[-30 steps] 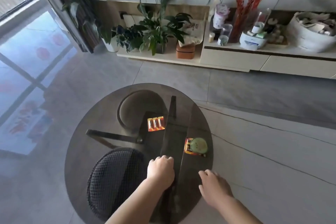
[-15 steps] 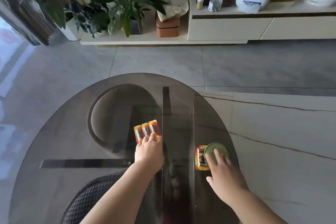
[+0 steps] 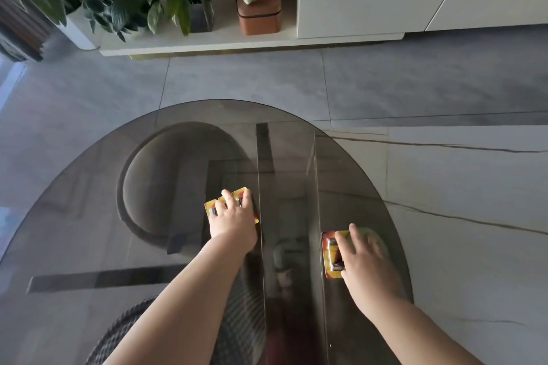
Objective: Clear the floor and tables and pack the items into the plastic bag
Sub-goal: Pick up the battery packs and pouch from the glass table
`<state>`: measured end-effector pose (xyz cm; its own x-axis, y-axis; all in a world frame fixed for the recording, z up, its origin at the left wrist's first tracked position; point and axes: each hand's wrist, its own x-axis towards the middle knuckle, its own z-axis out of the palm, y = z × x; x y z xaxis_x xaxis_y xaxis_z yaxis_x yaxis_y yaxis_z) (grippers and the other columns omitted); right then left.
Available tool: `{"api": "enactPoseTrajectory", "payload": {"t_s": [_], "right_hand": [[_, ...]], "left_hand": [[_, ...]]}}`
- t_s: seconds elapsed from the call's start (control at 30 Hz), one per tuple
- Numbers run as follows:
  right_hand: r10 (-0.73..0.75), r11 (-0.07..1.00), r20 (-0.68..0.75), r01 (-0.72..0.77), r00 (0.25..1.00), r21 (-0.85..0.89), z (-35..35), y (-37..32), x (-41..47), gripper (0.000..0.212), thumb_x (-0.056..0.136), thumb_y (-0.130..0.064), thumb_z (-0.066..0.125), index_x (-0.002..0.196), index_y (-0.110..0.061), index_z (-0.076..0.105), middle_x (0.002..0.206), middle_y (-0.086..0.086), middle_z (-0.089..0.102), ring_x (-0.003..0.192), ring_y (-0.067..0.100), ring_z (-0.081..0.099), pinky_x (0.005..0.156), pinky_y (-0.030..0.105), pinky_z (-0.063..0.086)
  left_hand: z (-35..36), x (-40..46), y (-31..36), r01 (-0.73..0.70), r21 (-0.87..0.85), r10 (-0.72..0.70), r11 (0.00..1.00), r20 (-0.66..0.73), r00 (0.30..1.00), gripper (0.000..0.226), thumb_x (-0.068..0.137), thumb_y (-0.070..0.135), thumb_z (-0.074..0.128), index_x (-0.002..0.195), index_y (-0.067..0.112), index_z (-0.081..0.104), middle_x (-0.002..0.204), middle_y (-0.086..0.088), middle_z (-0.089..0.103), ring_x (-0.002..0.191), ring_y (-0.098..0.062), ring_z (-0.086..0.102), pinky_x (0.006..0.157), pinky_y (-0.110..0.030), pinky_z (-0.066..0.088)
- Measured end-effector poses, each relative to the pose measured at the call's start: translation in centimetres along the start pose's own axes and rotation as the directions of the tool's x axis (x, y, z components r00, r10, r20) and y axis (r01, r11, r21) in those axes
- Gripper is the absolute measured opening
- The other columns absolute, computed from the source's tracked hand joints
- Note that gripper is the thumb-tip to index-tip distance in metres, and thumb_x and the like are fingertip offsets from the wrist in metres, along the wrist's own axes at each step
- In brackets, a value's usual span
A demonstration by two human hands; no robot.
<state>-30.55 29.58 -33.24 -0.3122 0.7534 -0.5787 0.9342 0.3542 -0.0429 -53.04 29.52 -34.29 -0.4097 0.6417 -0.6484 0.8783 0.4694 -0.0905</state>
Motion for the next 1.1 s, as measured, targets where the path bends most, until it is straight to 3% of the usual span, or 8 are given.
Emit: {"api": "enactPoseTrajectory", "payload": {"t_s": [0.1, 0.2, 0.37, 0.47, 0.6, 0.77, 1.0, 1.1], "right_hand": [[-0.04, 0.997, -0.023, 0.041, 0.999, 0.059, 0.4, 0.4, 0.0, 0.069, 0.091, -0.021, 0.056, 0.148, -0.021, 0.017, 0.159, 0.01, 0.009, 0.142, 0.035, 0.02, 0.113, 0.04, 0.035], [-0.033, 0.995, -0.042, 0.037, 0.999, 0.098, 0.3, 0.5, -0.2, 0.072, 0.092, -0.023, 0.054, 0.15, -0.017, 0.011, 0.156, 0.015, 0.018, 0.143, 0.032, 0.022, 0.111, 0.037, 0.039], [-0.009, 0.983, -0.048, 0.018, 0.999, 0.182, 0.0, 0.7, -0.8, 0.067, 0.097, -0.026, 0.043, 0.15, -0.012, 0.004, 0.156, 0.008, 0.022, 0.145, 0.022, 0.02, 0.107, 0.031, 0.042], [0.01, 0.972, -0.063, 0.005, 0.998, 0.235, -0.5, 1.0, -1.6, 0.063, 0.097, -0.027, 0.046, 0.149, -0.015, 0.013, 0.151, 0.003, 0.033, 0.136, 0.016, 0.04, 0.101, 0.027, 0.046], [0.087, 0.938, -0.107, -0.045, 0.99, 0.345, -2.0, 2.4, -3.3, 0.053, 0.094, -0.029, 0.051, 0.142, -0.02, 0.03, 0.135, -0.001, 0.052, 0.12, 0.013, 0.055, 0.094, 0.025, 0.049], [0.161, 0.908, -0.117, -0.101, 0.98, 0.407, -2.1, 5.0, -5.2, 0.041, 0.095, -0.02, 0.046, 0.135, -0.022, 0.039, 0.126, -0.004, 0.059, 0.112, 0.014, 0.058, 0.078, 0.022, 0.044], [0.113, 0.854, -0.129, -0.03, 0.985, 0.52, 0.2, 7.5, -6.4, 0.04, 0.095, -0.011, 0.04, 0.134, -0.021, 0.042, 0.124, -0.004, 0.059, 0.111, 0.014, 0.057, 0.076, 0.016, 0.036], [0.1, 0.827, -0.141, -0.003, 0.985, 0.562, 0.5, 7.8, -6.9, 0.038, 0.095, -0.012, 0.042, 0.133, -0.02, 0.044, 0.125, -0.002, 0.057, 0.113, 0.015, 0.056, 0.085, 0.02, 0.043]], "left_hand": [[0.0, -0.2, 0.4, 0.002, 0.04, 0.0, 0.999, -0.029, 1.0, 0.085, 0.09, 0.012, 0.056, 0.152, 0.021, -0.001, 0.156, -0.026, 0.005, 0.142, -0.038, 0.021, 0.111, -0.042, 0.032], [0.2, -0.4, 0.8, 0.005, 0.038, -0.003, 0.999, -0.051, 0.999, 0.084, 0.088, 0.015, 0.059, 0.152, 0.019, 0.004, 0.148, -0.023, 0.026, 0.135, -0.034, 0.032, 0.102, -0.036, 0.039], [1.4, -2.5, 1.8, -0.054, 0.148, 0.074, 0.988, -0.135, 0.988, 0.093, 0.081, 0.049, 0.059, 0.151, 0.018, 0.005, 0.136, -0.011, 0.041, 0.126, -0.03, 0.04, 0.107, -0.044, 0.03], [1.7, -4.1, 3.1, -0.113, -0.051, 0.106, 0.992, -0.126, 0.986, 0.097, 0.079, 0.05, 0.057, 0.152, 0.017, 0.003, 0.134, -0.01, 0.038, 0.122, -0.029, 0.044, 0.1, -0.04, 0.04], [1.5, -6.6, 6.1, -0.402, -0.218, 0.385, 0.889, -0.118, 0.915, 0.099, 0.077, 0.047, 0.061, 0.152, 0.021, 0.001, 0.135, -0.005, 0.033, 0.126, -0.024, 0.04, 0.098, -0.035, 0.043], [2.3, -8.1, 11.0, -0.605, 0.041, 0.607, 0.795, -0.064, 0.792, 0.1, 0.077, 0.038, 0.065, 0.153, 0.017, 0.002, 0.144, -0.006, 0.026, 0.135, -0.026, 0.029, 0.111, -0.036, 0.031], [4.7, -7.6, 14.2, -0.466, 0.23, 0.49, 0.854, -0.06, 0.87, 0.094, 0.077, 0.019, 0.075, 0.149, 0.016, 0.015, 0.143, -0.008, 0.029, 0.133, -0.027, 0.032, 0.113, -0.036, 0.027], [5.3, -7.9, 14.2, -0.411, 0.32, 0.454, 0.854, -0.07, 0.888, 0.104, 0.078, 0.025, 0.074, 0.152, 0.017, 0.003, 0.146, -0.011, 0.028, 0.134, -0.03, 0.032, 0.112, -0.039, 0.027]]}}
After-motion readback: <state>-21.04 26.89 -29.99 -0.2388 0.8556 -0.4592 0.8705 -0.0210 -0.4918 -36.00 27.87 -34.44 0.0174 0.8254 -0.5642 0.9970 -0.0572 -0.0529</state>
